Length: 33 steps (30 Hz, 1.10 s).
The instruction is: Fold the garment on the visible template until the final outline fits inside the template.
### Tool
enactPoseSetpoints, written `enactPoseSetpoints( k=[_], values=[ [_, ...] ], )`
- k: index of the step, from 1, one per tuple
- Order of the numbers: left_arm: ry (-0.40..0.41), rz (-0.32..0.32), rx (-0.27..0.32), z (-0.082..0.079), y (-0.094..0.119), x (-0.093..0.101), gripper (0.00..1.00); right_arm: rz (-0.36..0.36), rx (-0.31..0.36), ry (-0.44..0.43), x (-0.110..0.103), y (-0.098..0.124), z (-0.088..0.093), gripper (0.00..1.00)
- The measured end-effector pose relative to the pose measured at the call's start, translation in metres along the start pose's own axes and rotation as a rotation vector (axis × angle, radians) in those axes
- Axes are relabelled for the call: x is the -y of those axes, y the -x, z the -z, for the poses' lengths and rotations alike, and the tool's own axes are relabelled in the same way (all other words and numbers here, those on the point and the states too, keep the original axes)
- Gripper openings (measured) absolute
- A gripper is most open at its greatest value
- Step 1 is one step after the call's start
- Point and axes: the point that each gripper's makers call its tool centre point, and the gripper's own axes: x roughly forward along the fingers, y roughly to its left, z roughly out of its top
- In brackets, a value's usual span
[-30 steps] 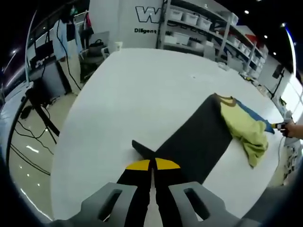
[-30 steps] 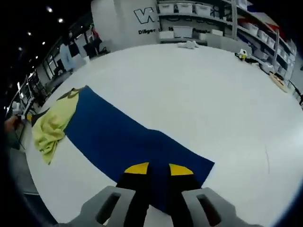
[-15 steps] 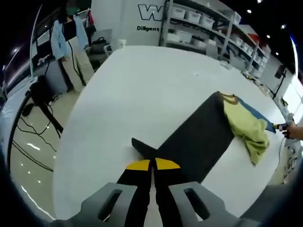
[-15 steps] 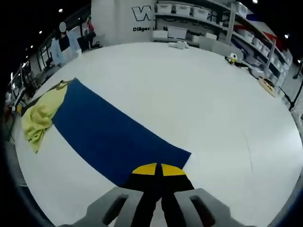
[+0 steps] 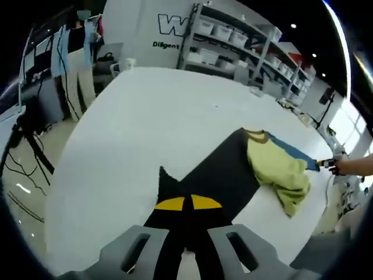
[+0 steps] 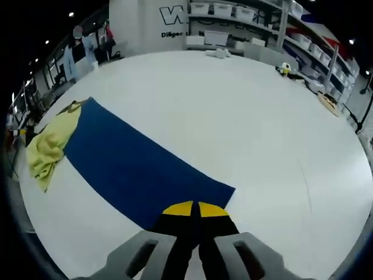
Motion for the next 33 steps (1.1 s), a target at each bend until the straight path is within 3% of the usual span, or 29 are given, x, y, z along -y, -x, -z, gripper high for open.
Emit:
enactPoseSetpoints(
  k=[4,8,11,14,18,25,33],
  values=[
    [-0.021,0.071,-0.032,0.005,-0.023,0.031,0.0,-0.001,0.001,-0.002,0.0,0.0,0.0,0.0],
    [-0.063,0.166,-0.095,0.023,-0.039,0.065,0.0,-0.002,-0.001,-0.004,-0.001,0.0,0.0,0.0],
    [-0.075,0.194,-0.11,0.032,-0.046,0.076,0.01,-0.004,-0.004,-0.002,-0.001,-0.001,0.0,0.0],
    [-0.091,0.173,-0.08,0.027,-0.044,0.069,0.06,-0.005,-0.007,-0.001,-0.001,-0.001,0.0,0.0],
    [-0.098,0.065,-0.035,0.015,-0.039,0.034,0.13,-0.007,-0.012,0.005,-0.001,-0.001,0.0,0.0],
    [-0.16,0.002,-0.116,0.033,-0.039,0.009,0.2,-0.033,0.013,0.043,-0.01,-0.001,-0.011,0.04],
    [-0.145,-0.013,-0.143,0.042,-0.052,0.006,0.15,-0.09,0.099,0.073,-0.029,0.004,-0.039,0.08]
  ],
)
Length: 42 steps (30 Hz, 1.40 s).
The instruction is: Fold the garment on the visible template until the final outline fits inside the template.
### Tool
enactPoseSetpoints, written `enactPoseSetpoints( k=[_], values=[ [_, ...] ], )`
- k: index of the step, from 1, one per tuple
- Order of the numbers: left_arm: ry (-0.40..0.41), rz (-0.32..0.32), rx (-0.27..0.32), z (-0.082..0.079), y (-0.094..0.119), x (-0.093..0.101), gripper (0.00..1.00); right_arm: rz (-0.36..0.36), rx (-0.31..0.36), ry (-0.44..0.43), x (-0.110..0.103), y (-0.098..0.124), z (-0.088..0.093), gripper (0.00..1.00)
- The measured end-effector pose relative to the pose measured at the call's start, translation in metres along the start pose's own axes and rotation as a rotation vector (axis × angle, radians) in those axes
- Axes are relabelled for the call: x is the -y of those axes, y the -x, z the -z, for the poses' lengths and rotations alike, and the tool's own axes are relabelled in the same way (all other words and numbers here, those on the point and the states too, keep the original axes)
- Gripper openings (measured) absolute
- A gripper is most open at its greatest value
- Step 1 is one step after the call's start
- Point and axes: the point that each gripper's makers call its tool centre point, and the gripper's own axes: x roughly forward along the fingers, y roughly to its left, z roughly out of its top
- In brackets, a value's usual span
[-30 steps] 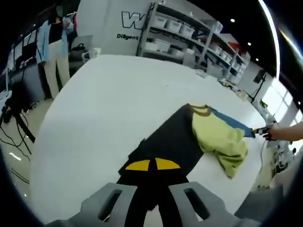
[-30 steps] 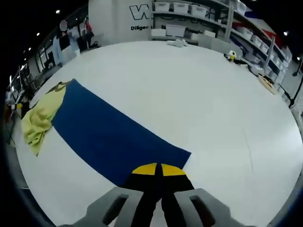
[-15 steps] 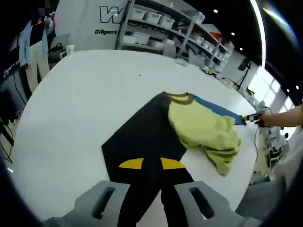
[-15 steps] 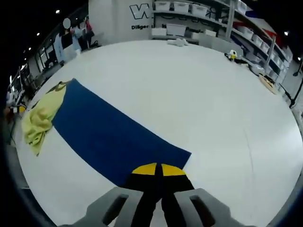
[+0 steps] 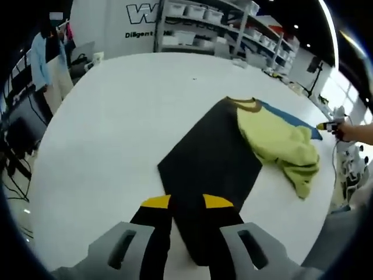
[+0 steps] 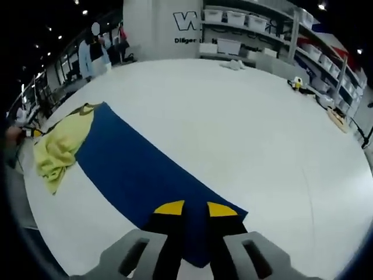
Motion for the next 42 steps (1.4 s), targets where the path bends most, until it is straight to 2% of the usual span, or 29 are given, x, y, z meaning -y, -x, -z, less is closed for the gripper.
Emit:
enactPoseSetpoints(
  k=[4,7,9,10,13,15,19,22,26,28,31,37,40,42],
  values=[
    [0.008,-0.013,-0.008,0.001,-0.003,-0.002,0.11,-0.059,0.056,0.028,-0.021,0.001,-0.018,0.11],
    [0.002,-0.02,-0.016,0.003,-0.006,-0.003,0.07,-0.097,0.074,0.041,-0.035,0.0,-0.026,0.12],
    [0.002,-0.024,-0.025,0.005,-0.006,-0.004,0.0,-0.119,0.08,0.061,-0.046,-0.001,-0.03,0.12],
    [-0.008,-0.047,-0.036,0.007,-0.006,-0.008,0.0,-0.138,0.085,0.07,-0.053,-0.002,-0.033,0.12],
    [-0.004,-0.044,-0.029,0.008,-0.007,-0.009,0.0,-0.182,0.099,0.095,-0.073,-0.003,-0.039,0.13],
    [-0.023,-0.072,-0.017,0.005,-0.006,-0.014,0.0,-0.214,0.112,0.103,-0.087,-0.003,-0.043,0.13],
    [-0.006,-0.071,-0.001,-0.001,-0.006,-0.017,0.12,-0.276,0.12,0.139,-0.105,-0.007,-0.05,0.14],
    [0.005,-0.061,-0.008,-0.001,-0.01,-0.017,0.14,-0.334,0.123,0.177,-0.13,-0.009,-0.052,0.14],
    [-0.002,-0.052,-0.032,0.005,-0.014,-0.013,0.08,-0.396,0.122,0.243,-0.159,-0.009,-0.056,0.15],
    [-0.008,-0.054,-0.027,0.004,-0.014,-0.013,0.03,-0.418,0.122,0.263,-0.171,-0.008,-0.057,0.15],
    [-0.018,-0.059,-0.023,0.003,-0.012,-0.013,0.01,-0.455,0.131,0.286,-0.19,-0.007,-0.061,0.15],
    [0.022,-0.081,0.038,-0.007,0.01,-0.012,0.01,-0.507,0.131,0.334,-0.217,-0.006,-0.061,0.15],
    [0.085,-0.113,0.099,-0.014,0.027,-0.023,0.01,-0.522,0.127,0.34,-0.223,-0.006,-0.059,0.15],
    [0.142,-0.108,0.14,-0.016,0.036,-0.027,0.01,-0.528,0.124,0.342,-0.225,-0.006,-0.057,0.15]
  ],
)
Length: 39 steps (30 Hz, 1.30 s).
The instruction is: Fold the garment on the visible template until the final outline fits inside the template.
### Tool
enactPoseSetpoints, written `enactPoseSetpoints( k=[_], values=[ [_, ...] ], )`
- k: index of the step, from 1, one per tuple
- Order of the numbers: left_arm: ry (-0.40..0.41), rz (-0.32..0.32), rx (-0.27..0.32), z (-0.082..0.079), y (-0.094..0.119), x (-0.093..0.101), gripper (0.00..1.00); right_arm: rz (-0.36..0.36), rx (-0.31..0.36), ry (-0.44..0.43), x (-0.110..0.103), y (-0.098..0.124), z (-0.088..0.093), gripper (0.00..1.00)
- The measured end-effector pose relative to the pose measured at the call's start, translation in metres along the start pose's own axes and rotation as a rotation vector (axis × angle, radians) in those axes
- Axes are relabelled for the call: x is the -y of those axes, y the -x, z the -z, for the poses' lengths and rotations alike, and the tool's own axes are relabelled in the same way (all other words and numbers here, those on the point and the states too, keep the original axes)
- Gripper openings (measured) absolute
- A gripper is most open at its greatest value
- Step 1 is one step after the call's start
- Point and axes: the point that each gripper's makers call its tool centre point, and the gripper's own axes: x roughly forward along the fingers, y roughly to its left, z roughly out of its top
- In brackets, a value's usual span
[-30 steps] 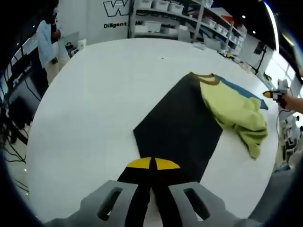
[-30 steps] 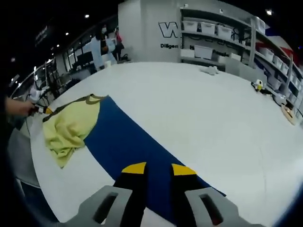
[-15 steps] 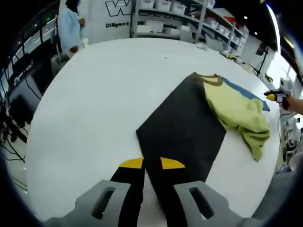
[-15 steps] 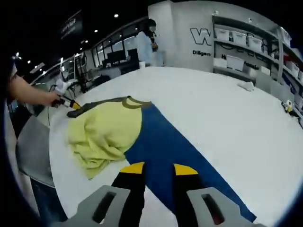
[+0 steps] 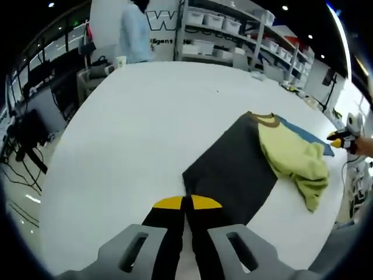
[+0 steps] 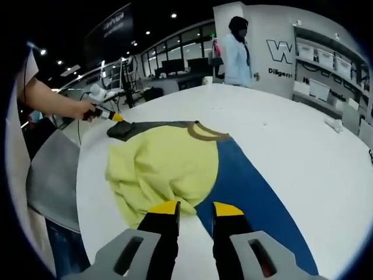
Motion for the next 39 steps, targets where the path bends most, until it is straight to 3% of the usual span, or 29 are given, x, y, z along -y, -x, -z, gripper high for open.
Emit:
enactPoseSetpoints(
  k=[5,9,12,17,28,32,39],
  values=[
    [0.055,-0.064,0.042,0.0,0.022,-0.027,0.0,-0.006,-0.008,-0.007,-0.001,-0.002,0.006,0.15],
    [0.116,-0.152,0.064,0.007,0.035,-0.056,0.0,-0.005,-0.017,-0.009,-0.002,-0.001,0.01,0.15],
    [0.197,-0.22,0.087,0.015,0.043,-0.075,0.0,-0.002,-0.023,-0.011,-0.001,-0.001,0.013,0.15],
    [0.297,-0.329,0.08,0.044,0.054,-0.1,0.01,0.011,-0.038,-0.026,0.003,-0.001,0.021,0.17],
    [0.475,-0.417,0.084,0.092,0.074,-0.094,0.01,0.036,-0.065,-0.068,0.011,0.001,0.04,0.2],
    [0.529,-0.446,0.114,0.097,0.079,-0.093,0.01,0.031,-0.069,-0.07,0.006,0.001,0.042,0.2],
    [0.51,-0.442,0.106,0.099,0.08,-0.09,0.01,0.011,-0.058,-0.07,-0.009,0.0,0.041,0.21]
  ],
)
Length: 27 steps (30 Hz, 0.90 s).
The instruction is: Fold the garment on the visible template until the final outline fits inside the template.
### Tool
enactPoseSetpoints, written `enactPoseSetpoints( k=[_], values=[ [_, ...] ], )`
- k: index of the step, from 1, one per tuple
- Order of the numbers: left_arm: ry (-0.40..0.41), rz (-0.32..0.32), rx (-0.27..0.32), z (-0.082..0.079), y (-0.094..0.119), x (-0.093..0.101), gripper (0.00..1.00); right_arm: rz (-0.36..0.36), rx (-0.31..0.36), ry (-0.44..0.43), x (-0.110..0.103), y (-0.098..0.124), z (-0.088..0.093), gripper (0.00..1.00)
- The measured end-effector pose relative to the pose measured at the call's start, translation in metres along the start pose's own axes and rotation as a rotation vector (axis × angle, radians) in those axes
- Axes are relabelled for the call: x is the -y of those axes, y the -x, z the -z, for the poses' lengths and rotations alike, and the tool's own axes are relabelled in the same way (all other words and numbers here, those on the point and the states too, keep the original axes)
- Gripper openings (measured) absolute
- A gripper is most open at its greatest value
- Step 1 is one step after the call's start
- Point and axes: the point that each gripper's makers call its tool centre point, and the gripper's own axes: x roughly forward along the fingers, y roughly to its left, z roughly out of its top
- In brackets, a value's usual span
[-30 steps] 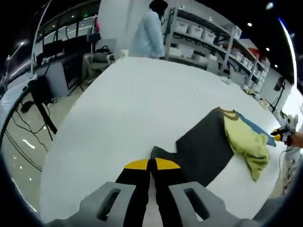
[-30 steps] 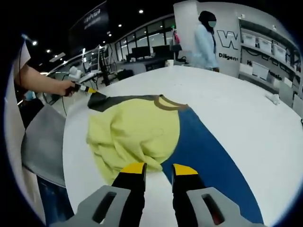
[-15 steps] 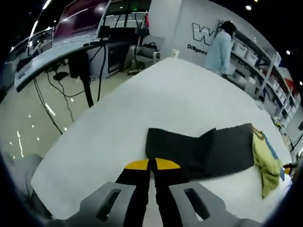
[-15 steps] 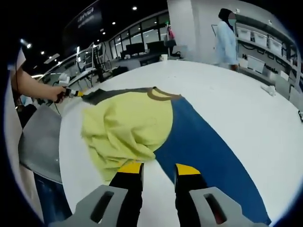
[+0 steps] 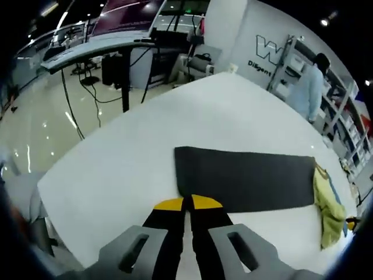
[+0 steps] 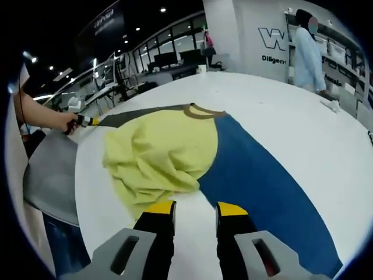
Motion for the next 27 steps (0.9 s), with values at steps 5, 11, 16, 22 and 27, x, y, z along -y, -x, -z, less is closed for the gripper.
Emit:
enactPoseSetpoints(
  k=[5,11,16,22,27],
  values=[
    [-0.005,-0.019,0.021,-0.006,0.006,-0.005,0.04,-0.039,0.003,0.012,-0.021,-0.001,0.002,0.23],
    [-0.079,0.02,0.093,-0.018,0.023,0.013,0.05,-0.092,-0.022,0.073,-0.05,-0.005,0.013,0.24],
    [-0.15,0.096,0.101,-0.01,0.034,0.042,0.04,-0.119,-0.035,0.115,-0.067,-0.009,0.018,0.23],
    [-0.304,0.306,0.043,0.023,0.045,0.103,0.04,-0.141,-0.066,0.19,-0.081,-0.016,0.03,0.23],
    [-0.451,0.521,-0.045,0.064,0.056,0.164,0.06,-0.134,-0.065,0.226,-0.084,-0.021,0.029,0.22]
  ],
)
